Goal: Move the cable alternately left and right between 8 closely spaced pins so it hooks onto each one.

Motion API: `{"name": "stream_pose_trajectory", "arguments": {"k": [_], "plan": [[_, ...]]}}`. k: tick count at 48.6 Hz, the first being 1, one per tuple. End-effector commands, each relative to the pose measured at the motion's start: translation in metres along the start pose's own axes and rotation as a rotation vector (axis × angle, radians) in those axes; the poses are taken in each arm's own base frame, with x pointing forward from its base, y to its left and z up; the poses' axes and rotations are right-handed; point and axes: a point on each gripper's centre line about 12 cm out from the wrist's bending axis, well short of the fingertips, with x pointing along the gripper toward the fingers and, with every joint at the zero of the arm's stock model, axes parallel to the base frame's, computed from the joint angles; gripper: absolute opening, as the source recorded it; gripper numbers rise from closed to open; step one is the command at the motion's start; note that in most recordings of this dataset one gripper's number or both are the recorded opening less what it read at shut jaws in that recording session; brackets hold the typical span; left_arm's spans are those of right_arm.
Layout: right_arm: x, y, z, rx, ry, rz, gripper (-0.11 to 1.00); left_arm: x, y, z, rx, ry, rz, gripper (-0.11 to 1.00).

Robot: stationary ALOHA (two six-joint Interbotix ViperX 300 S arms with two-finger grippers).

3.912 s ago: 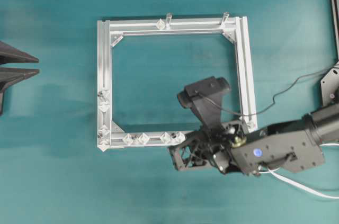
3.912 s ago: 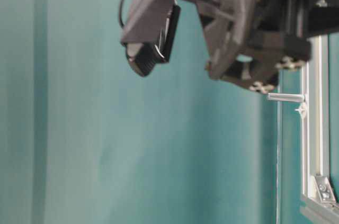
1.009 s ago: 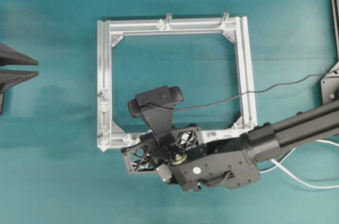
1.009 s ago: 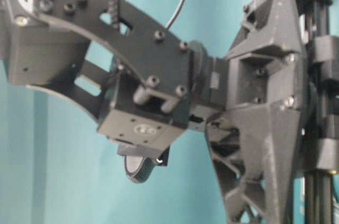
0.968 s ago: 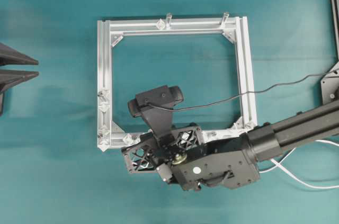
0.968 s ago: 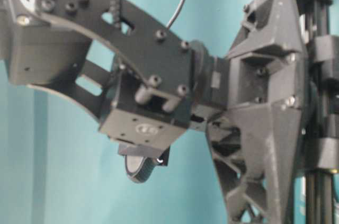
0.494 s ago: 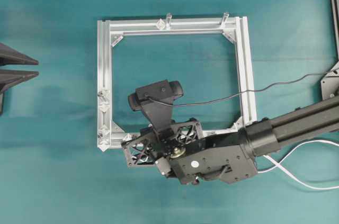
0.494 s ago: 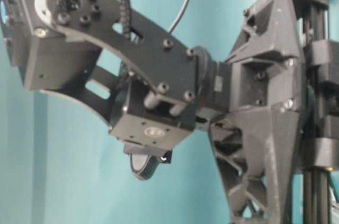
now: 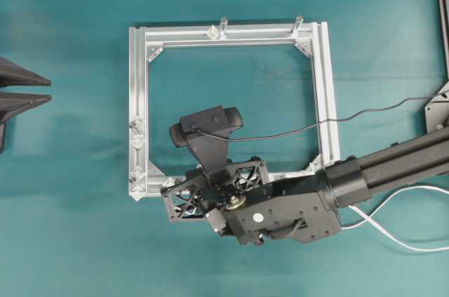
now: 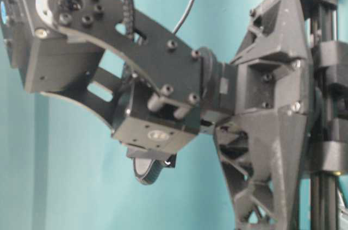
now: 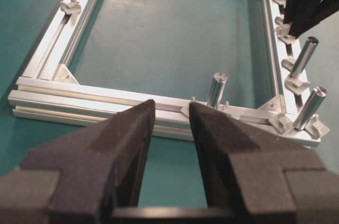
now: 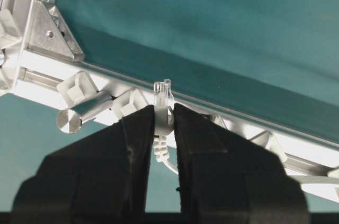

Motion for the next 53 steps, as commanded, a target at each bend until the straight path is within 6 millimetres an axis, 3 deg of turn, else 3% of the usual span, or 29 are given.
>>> {"name": "stream_pose_trajectory", "arguments": {"k": [1,23,53], "plan": [[-0.013,0.005,0.005,0.009,0.002,0.034,0.15,0.000,-0.001,0.005,-0.002,-0.010,-0.003,0.37],[-0.010,0.006,0.014,-0.014,-0.017,0.031,0.15,0.000,-0.001,0.006,-0.004,-0.010,-0.003,0.37],[0.010,0.006,0.067,-0.057,-0.052,0.002,0.15,0.000,-0.001,0.006,-0.004,-0.012,-0.003,0.37]]}}
